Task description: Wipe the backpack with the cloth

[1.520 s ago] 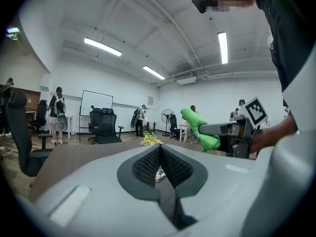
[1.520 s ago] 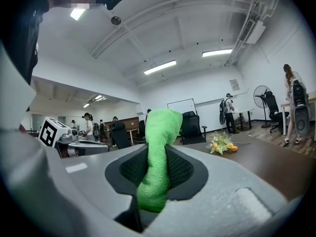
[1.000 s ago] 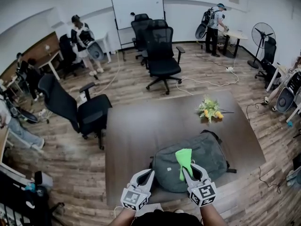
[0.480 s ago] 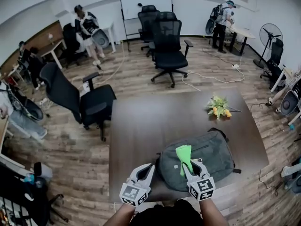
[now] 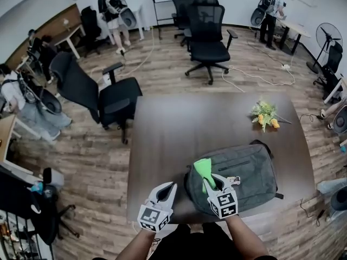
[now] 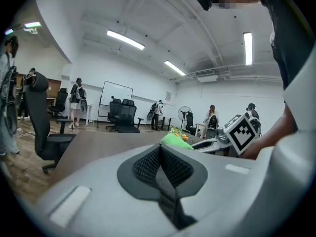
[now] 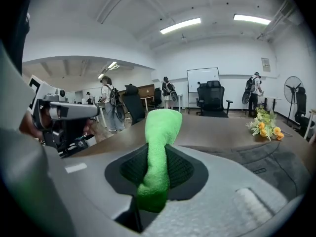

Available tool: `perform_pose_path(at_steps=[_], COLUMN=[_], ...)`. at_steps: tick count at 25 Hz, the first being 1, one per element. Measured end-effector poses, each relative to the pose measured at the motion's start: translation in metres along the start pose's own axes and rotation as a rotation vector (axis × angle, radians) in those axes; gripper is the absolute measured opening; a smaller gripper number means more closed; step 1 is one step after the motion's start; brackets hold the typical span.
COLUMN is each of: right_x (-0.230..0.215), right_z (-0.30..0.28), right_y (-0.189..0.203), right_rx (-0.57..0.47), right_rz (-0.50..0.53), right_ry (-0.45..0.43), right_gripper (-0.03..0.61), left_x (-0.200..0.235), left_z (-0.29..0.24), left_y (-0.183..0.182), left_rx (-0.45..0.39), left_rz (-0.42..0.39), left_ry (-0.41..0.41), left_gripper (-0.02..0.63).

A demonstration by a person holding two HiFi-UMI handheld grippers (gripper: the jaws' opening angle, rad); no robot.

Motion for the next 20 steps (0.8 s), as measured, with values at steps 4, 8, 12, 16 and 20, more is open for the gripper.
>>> perform_pose_path(at_steps=[4, 8, 12, 16, 20], right_x=[-0.002, -0.008, -0.017, -0.029, -0.042], right_z=[-0.023, -0.038, -0.049, -0.05, -0.049], right_y=[0.006, 0.008, 0.015, 0.016, 0.016], right_rx=[0.08, 0.133, 0.193, 0.219, 0.223], right_rz=[0.013, 0.014, 0.003, 0.009, 0.004], right_ry=[-0.001, 0.007, 0.017, 0.04, 0.067], right_gripper=[0.091, 0.091, 0.091, 0.091, 0.091], left_x=[0.003, 0.005, 0.006, 0.0, -0.004], left_z=[0.003, 0.004, 0.0, -0.003, -0.007], left_y=[0.008, 0.013, 0.017, 0.017, 0.019], left_rx=[0.02, 0.045, 0.045, 0.059, 0.058], left_rz=[0.011, 0.036, 0.041, 0.051, 0.052], left_ry=[-0.043, -0.085, -0.105, -0.115, -0.105], left_gripper=[0.02, 0.018, 0.019, 0.02, 0.019])
Point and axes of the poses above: the fingertips, and each gripper's own axes: z backward along the fingers, x to its left, y out of its underside, the point moved 10 cm from there along z, backward along the fingers, and after that the axes turned 10 degrees about -y, right-handed, at the moved point
